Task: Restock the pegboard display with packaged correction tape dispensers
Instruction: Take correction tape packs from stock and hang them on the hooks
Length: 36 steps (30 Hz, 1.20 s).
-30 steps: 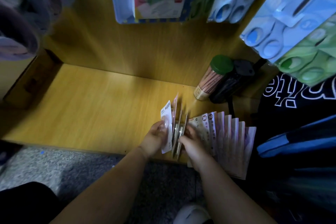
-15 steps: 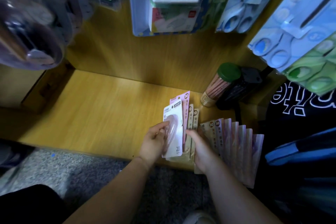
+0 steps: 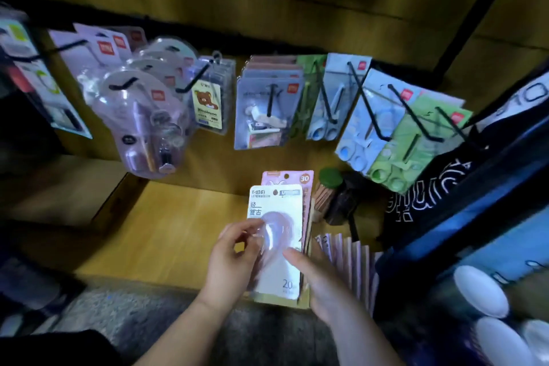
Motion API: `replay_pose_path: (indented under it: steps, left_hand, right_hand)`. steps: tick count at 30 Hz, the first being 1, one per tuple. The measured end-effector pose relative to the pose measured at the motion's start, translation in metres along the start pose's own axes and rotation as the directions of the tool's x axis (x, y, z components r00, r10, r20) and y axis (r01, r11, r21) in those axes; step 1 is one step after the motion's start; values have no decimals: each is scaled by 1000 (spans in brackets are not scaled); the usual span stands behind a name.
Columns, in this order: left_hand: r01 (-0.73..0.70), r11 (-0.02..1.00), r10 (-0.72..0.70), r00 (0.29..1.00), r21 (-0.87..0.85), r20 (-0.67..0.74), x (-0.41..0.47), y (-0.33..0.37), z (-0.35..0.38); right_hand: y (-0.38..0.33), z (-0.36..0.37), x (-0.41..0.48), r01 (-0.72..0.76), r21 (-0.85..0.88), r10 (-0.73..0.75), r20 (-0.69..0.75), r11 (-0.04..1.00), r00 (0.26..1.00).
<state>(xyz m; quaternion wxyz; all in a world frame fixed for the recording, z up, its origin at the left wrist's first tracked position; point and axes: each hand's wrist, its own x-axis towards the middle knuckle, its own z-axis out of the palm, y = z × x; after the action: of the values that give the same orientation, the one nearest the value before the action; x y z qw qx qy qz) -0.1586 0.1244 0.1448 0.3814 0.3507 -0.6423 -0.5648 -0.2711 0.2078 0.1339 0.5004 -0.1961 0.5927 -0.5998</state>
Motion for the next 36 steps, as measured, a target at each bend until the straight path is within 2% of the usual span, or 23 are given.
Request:
replay_pose_path:
  steps: [4, 10, 12, 14, 16, 17, 19, 22, 24, 27, 30, 36]
  left_hand:
    - [-65, 994, 67, 998, -87, 10, -26, 46, -4]
    - [-261, 965, 259, 962, -9, -90, -42, 106, -16]
    - [-209, 977, 207, 977, -46, -57, -42, 131, -22]
    - [-61, 976, 83, 992, -210, 97, -39, 151, -31]
    - [123, 912, 19, 941, -390, 339, -36, 167, -40]
    - [179, 892, 8, 911, -415, 411, -33, 171, -44]
    - [191, 877, 30, 894, -440, 446, -28, 176, -50]
    - [131, 847, 76, 930, -516, 360, -22, 186, -57]
    - [74, 822, 99, 958, -564, 271, -20, 195, -62]
    - [-7, 801, 114, 983, -598, 141, -15, 210, -71]
    - [-102, 803, 172, 983, -587, 65, -7, 220, -83]
    - [-154, 807, 187, 982, -570, 0, 13, 229, -106]
  right_hand:
    - [-20, 8, -42, 177, -22, -177, -4, 984, 984]
    - [-67, 26, -88, 338, 141, -345, 33, 931, 938]
    - [-85, 32, -101, 348, 181, -361, 42, 920, 932]
    - [-103, 38, -109, 350, 184, -368, 74, 919, 927]
    - [-121, 48, -116, 359, 142, -376, 121, 922, 919]
    - [-129, 53, -118, 363, 115, -377, 140, 925, 916]
    - [-145, 62, -121, 366, 74, -374, 167, 928, 912]
    - [-166, 79, -122, 401, -3, -394, 178, 916, 902]
    - [-177, 93, -118, 483, -36, -475, 133, 875, 870]
    - [-189, 113, -108, 629, -138, -633, 19, 765, 774]
    - [-195, 132, -100, 697, -255, -727, -36, 671, 686]
    - [-209, 161, -85, 660, -310, -710, -77, 684, 699]
